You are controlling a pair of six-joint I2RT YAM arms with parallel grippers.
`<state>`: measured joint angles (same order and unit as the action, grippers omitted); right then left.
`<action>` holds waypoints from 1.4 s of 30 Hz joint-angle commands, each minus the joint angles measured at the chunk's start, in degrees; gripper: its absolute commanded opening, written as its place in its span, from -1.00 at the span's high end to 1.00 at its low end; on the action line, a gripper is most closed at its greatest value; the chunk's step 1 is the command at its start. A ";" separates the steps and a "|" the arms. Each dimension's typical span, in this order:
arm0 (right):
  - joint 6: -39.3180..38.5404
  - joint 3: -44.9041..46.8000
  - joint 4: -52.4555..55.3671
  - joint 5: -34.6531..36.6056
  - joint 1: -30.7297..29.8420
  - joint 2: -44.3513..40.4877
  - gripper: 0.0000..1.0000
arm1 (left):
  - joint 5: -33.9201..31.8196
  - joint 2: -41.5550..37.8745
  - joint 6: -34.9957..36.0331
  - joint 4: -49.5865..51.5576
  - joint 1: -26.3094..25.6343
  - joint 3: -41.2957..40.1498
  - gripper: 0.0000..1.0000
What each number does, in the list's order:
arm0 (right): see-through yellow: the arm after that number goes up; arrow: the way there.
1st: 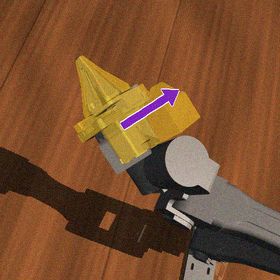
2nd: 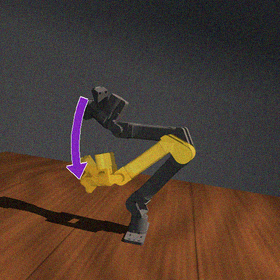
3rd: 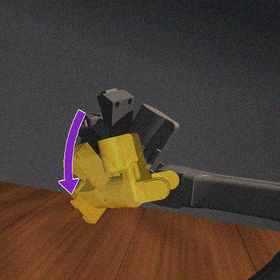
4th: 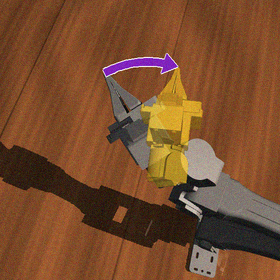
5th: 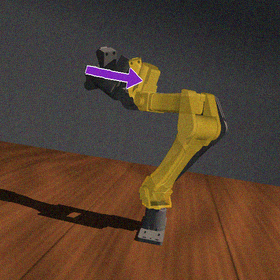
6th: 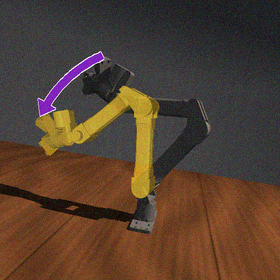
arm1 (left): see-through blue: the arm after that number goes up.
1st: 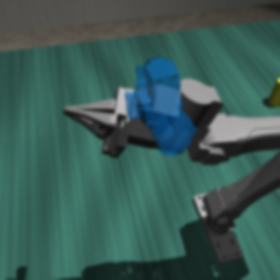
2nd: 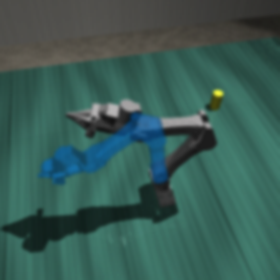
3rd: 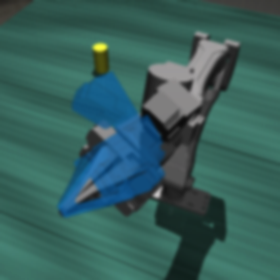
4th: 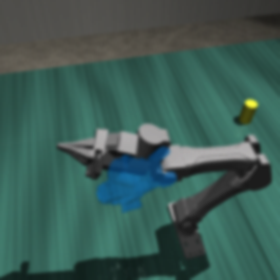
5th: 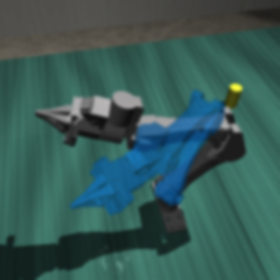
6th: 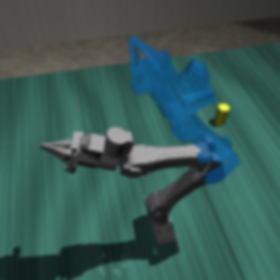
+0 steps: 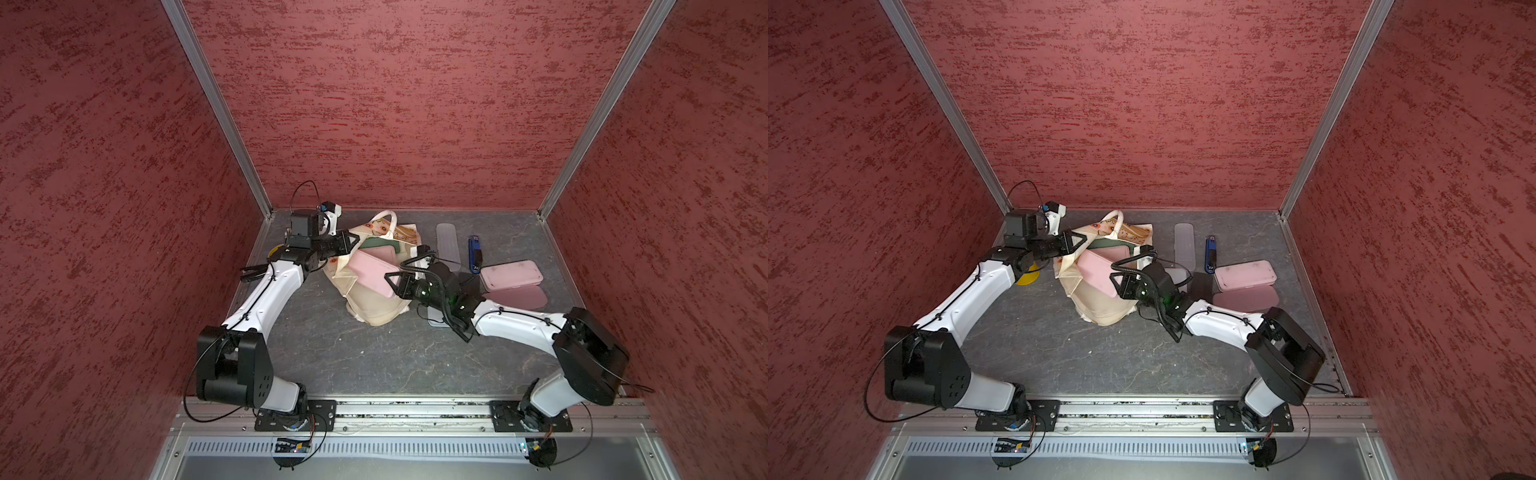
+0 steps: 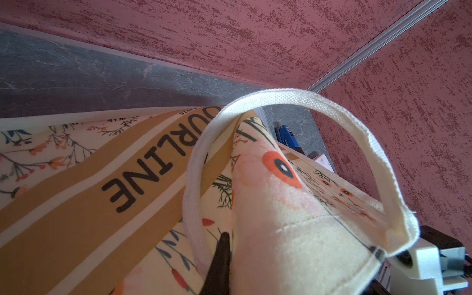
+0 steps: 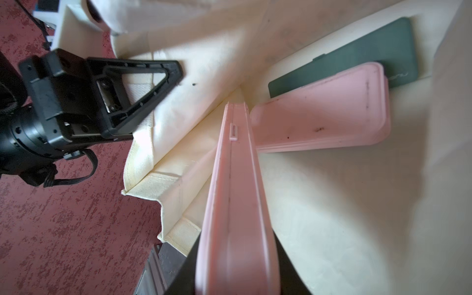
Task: Take out the pencil case from the canvas bag
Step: Pick up the pencil case from the canvas bag.
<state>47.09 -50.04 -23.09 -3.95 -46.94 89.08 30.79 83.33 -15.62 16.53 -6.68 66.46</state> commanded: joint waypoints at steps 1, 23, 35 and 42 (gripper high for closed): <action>-2.72 0.50 -1.43 4.27 0.17 -3.74 0.61 | -0.75 0.13 0.31 0.83 1.02 1.13 1.00; -7.97 2.15 1.82 21.12 0.36 -20.05 0.81 | -0.57 -0.61 0.19 0.75 1.40 1.04 1.00; -7.14 6.08 4.83 34.14 0.99 -28.27 1.00 | -0.57 -0.69 0.07 0.71 1.35 0.96 1.00; -6.68 7.37 5.02 34.73 1.32 -30.14 1.00 | -0.51 -0.36 -0.02 0.67 1.45 0.96 1.00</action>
<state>39.81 -42.65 -15.14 22.39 -47.16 60.80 30.81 83.31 -15.59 15.66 -5.89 66.65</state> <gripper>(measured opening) 0.320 0.088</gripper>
